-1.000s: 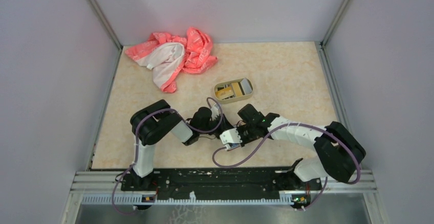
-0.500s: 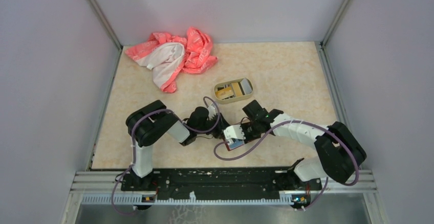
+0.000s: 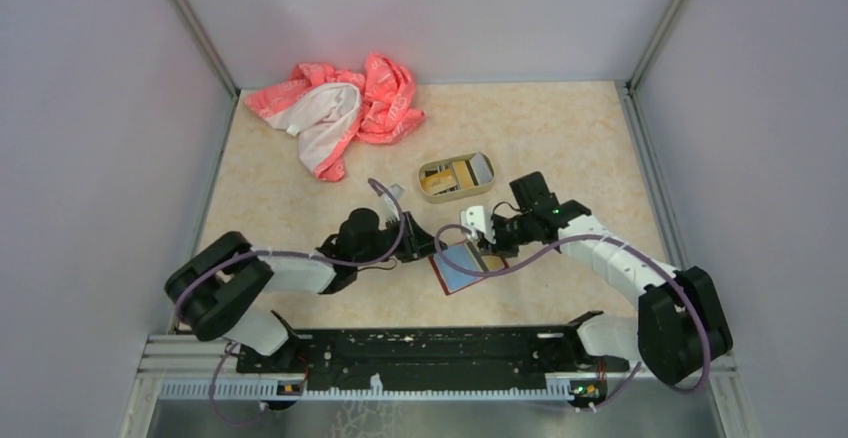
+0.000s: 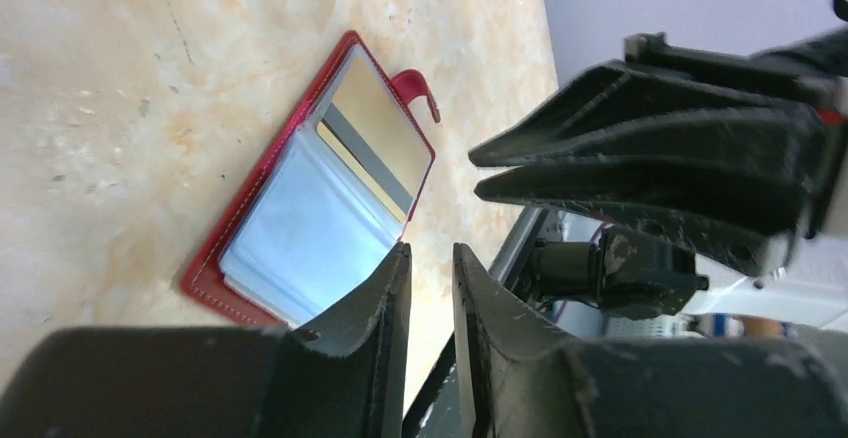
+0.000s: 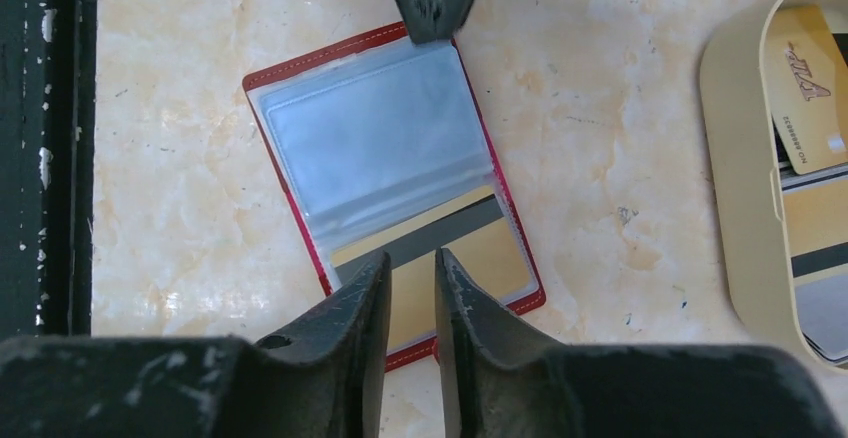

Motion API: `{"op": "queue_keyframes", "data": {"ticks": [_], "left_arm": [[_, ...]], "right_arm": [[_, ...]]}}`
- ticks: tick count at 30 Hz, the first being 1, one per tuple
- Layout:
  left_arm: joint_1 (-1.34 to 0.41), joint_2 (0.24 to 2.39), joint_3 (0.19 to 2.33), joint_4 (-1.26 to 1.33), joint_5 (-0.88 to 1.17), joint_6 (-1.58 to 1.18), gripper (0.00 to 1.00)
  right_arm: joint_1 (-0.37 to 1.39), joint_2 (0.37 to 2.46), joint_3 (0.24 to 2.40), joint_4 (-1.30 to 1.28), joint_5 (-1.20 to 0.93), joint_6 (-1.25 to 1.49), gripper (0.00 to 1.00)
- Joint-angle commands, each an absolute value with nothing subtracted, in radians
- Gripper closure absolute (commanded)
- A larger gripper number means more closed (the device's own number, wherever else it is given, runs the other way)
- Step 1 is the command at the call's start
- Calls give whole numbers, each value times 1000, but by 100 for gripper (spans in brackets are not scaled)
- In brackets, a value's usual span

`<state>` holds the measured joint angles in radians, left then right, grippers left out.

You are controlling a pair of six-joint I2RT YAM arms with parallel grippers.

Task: Put the credit cards into the card holder
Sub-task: Insert the credit card into the card holder.

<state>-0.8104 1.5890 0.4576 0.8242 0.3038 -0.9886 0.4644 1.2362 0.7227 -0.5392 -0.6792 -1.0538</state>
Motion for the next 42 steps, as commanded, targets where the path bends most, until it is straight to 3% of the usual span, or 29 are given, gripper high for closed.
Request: {"op": "queue_keyframes", "data": {"ticks": [1,5,9,12,14,15,17,24,34,42], "left_arm": [[-806,1376,351,757,185,-806,73],[-804,1118,318,591,76,-697,69],[-803,940,284,479,15,-565,50],[-802,842,194,543,9,-517,27],[-800,793,142,571,10,-566,6],[-798,777,119,587,22,-588,2],[-797,760,79,611,54,-643,1],[-797,864,-51,765,126,-902,4],[-824,1242,73,792,165,-1075,29],[-975,1409,300,493,-85,-1187,26]], "right_arm": [[434,1191,773,-533,-747,-1018,75],[411,1168,800,-538,-740,-979,68],[395,1139,833,-554,-719,-963,61],[389,1123,867,-540,-683,-897,50],[386,1122,896,-541,-669,-855,40],[385,1126,909,-550,-670,-848,35],[385,1156,940,-589,-696,-853,27],[385,1289,1004,-679,-850,-901,26],[385,1199,831,-521,-758,-889,23],[382,1244,839,-524,-703,-880,23]]}}
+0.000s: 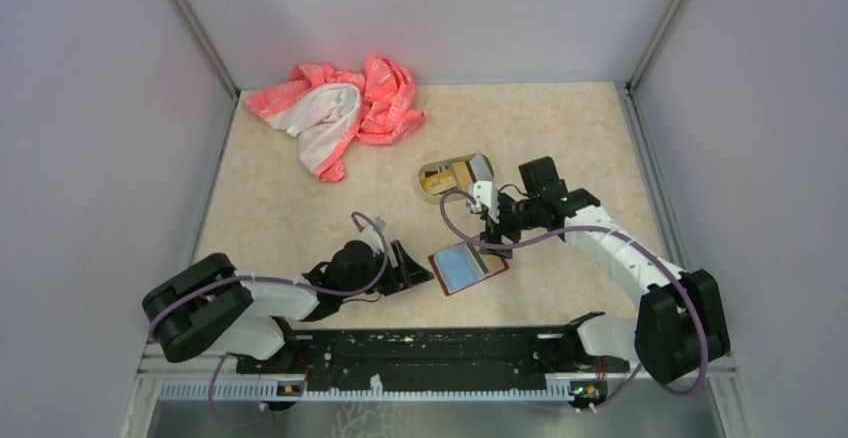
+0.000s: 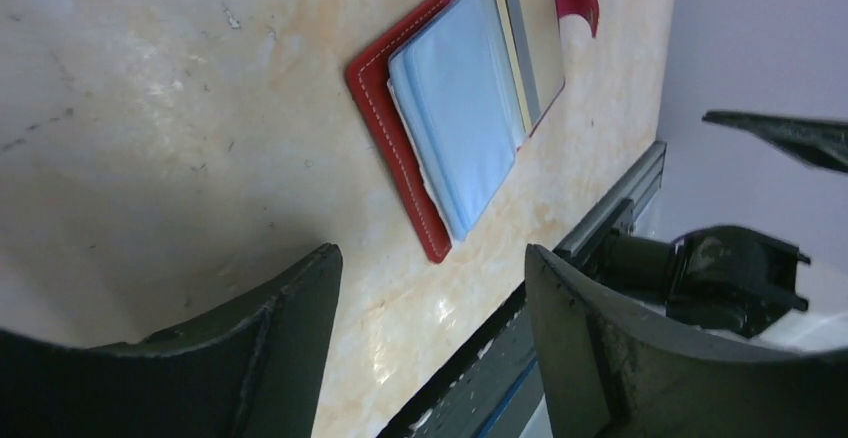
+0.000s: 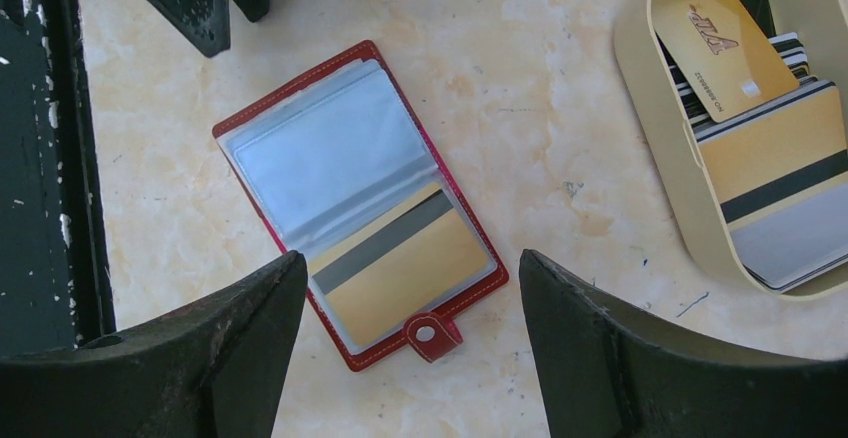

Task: Put the credit cards into the card holder
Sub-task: Insert the credit card into the card holder.

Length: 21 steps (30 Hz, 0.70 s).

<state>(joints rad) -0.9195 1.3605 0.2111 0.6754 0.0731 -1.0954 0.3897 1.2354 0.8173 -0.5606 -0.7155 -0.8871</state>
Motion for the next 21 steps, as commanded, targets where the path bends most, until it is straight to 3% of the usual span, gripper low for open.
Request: {"op": "queue_keyframes", "data": {"ticks": [1,5,17,21], "left_arm": [[-986,1419,322,445,-118,-1206,30],[-997,1481,382,342,-170,-1263,47],[-988,1669,616,136,-181,-1201,47],[-938,1716,646,128,-174,-1139,60]], "right_arm": [[382,1247,843,-525,-698,-878,23],[382,1259,856,-532,-680,-865,23],[369,1248,859,-525,-658,-840,23],[326,1244,869,-521,-703,-802,23]]}}
